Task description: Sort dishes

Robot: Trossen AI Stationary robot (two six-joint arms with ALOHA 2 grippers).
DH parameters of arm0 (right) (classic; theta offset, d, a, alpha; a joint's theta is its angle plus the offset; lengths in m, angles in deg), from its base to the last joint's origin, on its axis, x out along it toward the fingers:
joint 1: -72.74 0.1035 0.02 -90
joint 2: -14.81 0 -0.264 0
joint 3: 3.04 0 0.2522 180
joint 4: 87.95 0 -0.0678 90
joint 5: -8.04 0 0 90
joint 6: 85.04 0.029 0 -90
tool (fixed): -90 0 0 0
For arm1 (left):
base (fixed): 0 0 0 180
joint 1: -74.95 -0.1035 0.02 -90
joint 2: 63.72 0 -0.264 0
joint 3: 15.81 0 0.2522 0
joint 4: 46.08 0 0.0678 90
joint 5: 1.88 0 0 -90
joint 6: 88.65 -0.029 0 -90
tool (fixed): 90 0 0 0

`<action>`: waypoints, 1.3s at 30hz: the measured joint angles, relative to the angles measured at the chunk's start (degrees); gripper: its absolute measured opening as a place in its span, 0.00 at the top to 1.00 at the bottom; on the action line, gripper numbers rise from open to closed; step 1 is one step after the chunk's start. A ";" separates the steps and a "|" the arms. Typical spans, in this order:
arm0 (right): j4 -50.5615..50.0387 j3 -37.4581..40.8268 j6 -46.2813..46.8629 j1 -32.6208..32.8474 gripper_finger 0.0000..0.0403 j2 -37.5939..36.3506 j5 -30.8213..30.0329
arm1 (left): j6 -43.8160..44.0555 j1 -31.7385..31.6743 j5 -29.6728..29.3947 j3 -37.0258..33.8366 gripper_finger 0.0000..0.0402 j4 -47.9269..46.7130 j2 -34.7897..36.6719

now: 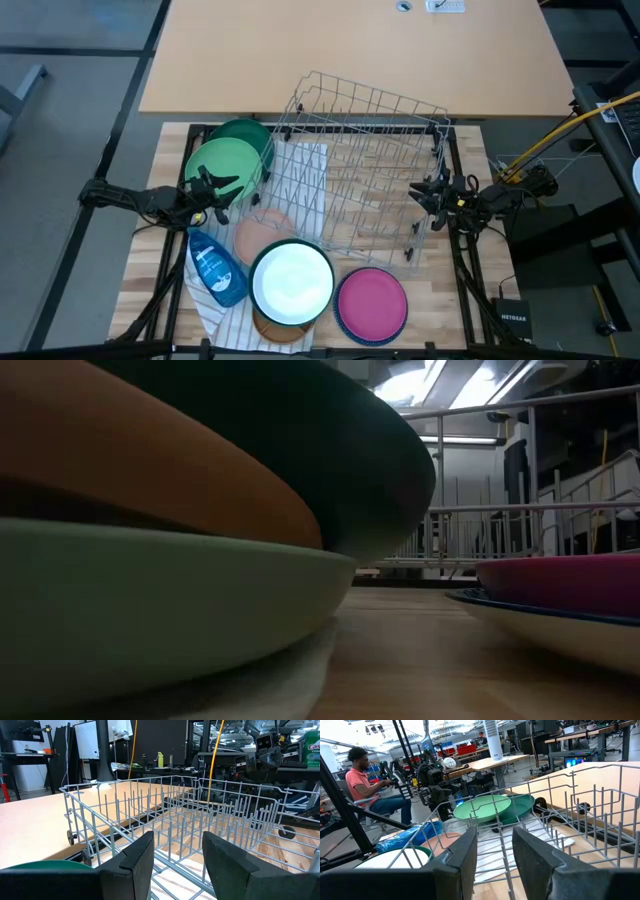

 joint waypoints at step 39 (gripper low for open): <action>0.17 0.00 -0.02 0.01 0.68 0.02 -3.57 | -4.04 -0.04 -4.05 0.44 0.61 18.74 0.02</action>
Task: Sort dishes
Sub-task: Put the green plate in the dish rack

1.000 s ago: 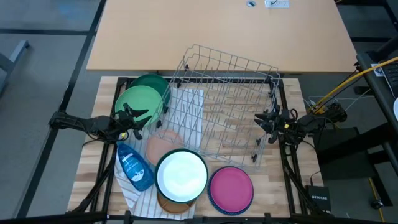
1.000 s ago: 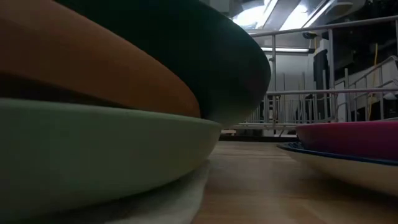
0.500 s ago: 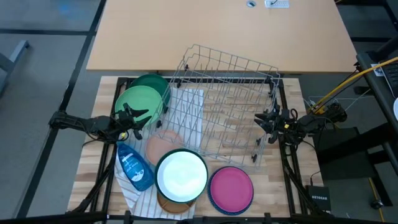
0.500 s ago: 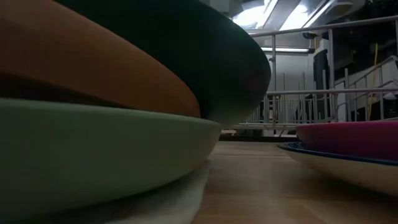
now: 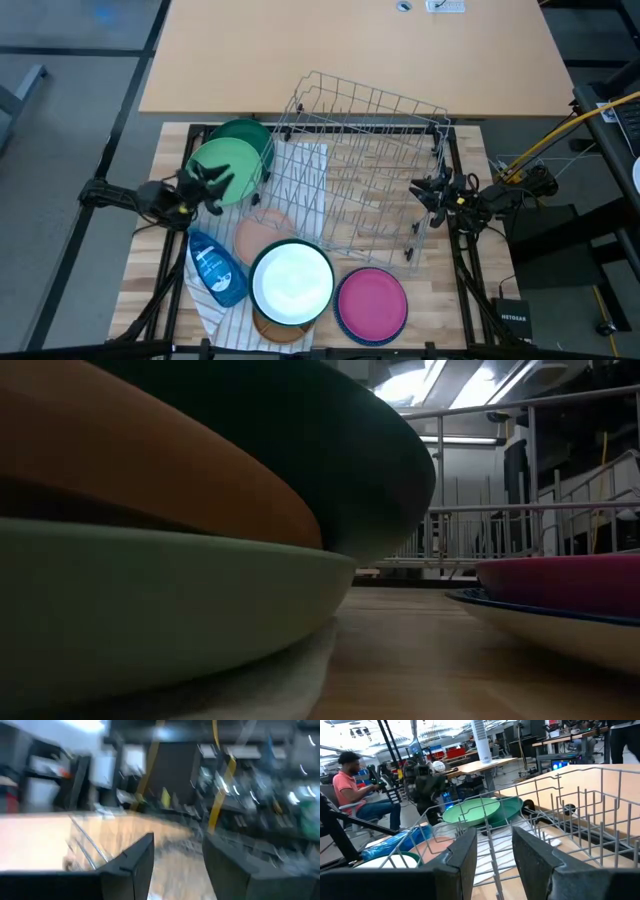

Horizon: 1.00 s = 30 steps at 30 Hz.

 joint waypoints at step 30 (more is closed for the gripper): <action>0.00 0.00 0.00 -0.02 0.68 0.00 -0.02 | -6.30 2.51 -33.93 23.78 0.61 -16.27 -7.34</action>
